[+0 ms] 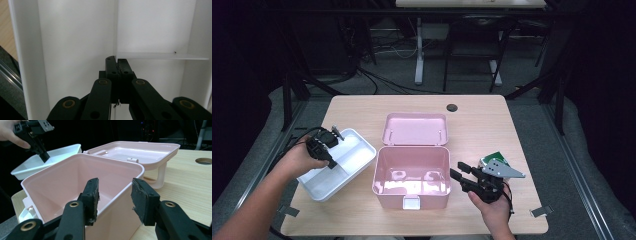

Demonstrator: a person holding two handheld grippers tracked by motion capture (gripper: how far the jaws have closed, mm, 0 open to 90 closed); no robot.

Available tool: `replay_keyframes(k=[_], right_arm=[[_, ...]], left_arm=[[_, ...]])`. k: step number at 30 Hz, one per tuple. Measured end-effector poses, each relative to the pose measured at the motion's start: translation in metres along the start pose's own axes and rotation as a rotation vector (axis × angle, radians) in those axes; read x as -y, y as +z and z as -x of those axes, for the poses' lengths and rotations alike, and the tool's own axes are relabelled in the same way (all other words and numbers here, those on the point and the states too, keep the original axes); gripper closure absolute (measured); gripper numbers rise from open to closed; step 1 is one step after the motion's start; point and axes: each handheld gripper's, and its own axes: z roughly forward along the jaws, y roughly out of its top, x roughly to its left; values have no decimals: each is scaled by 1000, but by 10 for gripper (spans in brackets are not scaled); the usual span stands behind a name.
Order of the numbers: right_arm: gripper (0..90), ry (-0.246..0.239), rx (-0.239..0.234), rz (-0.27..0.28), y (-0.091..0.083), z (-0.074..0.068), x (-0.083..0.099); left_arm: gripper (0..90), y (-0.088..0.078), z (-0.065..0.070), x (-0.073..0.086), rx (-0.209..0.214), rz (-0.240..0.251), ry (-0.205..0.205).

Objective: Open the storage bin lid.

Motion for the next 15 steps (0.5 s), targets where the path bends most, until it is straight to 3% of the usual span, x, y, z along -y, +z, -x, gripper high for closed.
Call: replay_keyframes(k=[10, 15], right_arm=[[569, -2, -2, 0, 1, 0, 0], [569, -4, -1, 2, 1, 0, 0]], left_arm=[[896, 37, 0, 1, 11, -11, -23], [896, 46, 0, 2, 14, -20, -32]])
